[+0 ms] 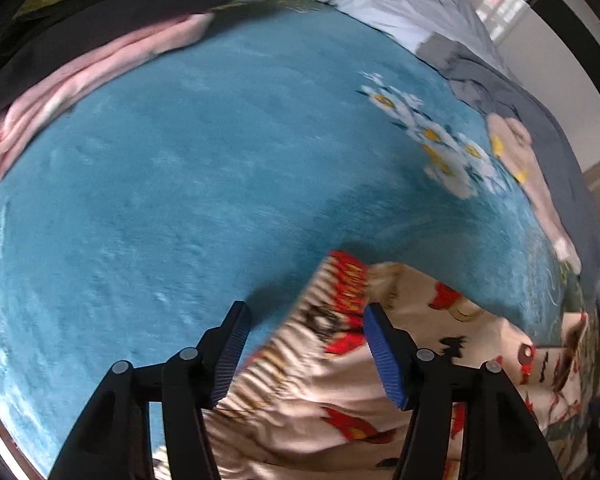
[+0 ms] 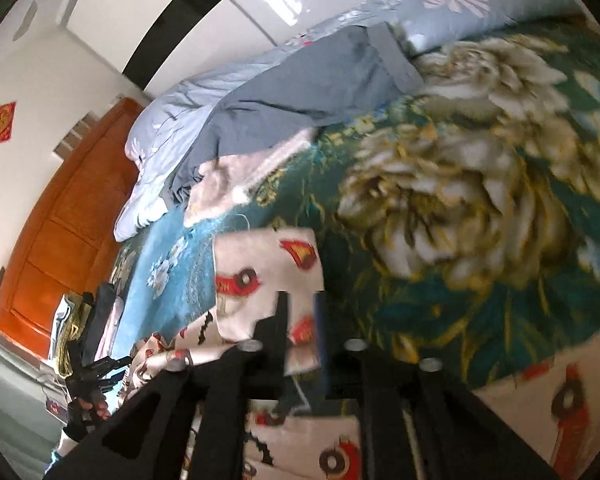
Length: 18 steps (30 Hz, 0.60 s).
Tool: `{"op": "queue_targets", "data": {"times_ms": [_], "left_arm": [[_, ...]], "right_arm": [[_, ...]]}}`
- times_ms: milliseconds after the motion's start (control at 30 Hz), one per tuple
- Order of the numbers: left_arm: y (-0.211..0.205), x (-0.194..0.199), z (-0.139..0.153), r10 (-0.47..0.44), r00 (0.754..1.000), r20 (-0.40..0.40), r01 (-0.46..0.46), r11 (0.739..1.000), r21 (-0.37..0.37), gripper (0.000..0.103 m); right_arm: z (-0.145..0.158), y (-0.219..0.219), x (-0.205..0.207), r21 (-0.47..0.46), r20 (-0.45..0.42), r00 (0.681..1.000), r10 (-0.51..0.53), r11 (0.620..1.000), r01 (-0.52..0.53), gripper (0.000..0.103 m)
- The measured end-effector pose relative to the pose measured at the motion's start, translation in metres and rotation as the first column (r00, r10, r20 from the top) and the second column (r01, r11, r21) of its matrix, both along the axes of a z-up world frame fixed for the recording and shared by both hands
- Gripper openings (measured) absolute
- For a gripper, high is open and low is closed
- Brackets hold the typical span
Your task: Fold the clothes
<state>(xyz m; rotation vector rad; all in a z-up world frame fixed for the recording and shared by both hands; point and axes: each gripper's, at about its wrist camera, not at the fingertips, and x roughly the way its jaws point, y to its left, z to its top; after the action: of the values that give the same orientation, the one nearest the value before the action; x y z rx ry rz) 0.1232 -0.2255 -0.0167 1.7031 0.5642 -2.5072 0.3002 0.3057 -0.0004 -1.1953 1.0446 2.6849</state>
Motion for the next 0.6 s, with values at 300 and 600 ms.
{"op": "queue_targets", "data": {"times_ms": [300,600], "left_arm": [[0.009,0.003,0.004,-0.047,0.999,0.007,0.047,0.999,-0.026,0.061],[0.018,0.003,0.004,-0.068,0.998,0.003,0.068,0.994,-0.087,0.045]], "right_arm": [[-0.037,-0.017,-0.127,0.169,0.193,0.969,0.156,0.967,-0.19,0.053],[-0.045,-0.04,-0.139,0.165,0.232,0.936,0.267,0.937,-0.308,0.041]]}}
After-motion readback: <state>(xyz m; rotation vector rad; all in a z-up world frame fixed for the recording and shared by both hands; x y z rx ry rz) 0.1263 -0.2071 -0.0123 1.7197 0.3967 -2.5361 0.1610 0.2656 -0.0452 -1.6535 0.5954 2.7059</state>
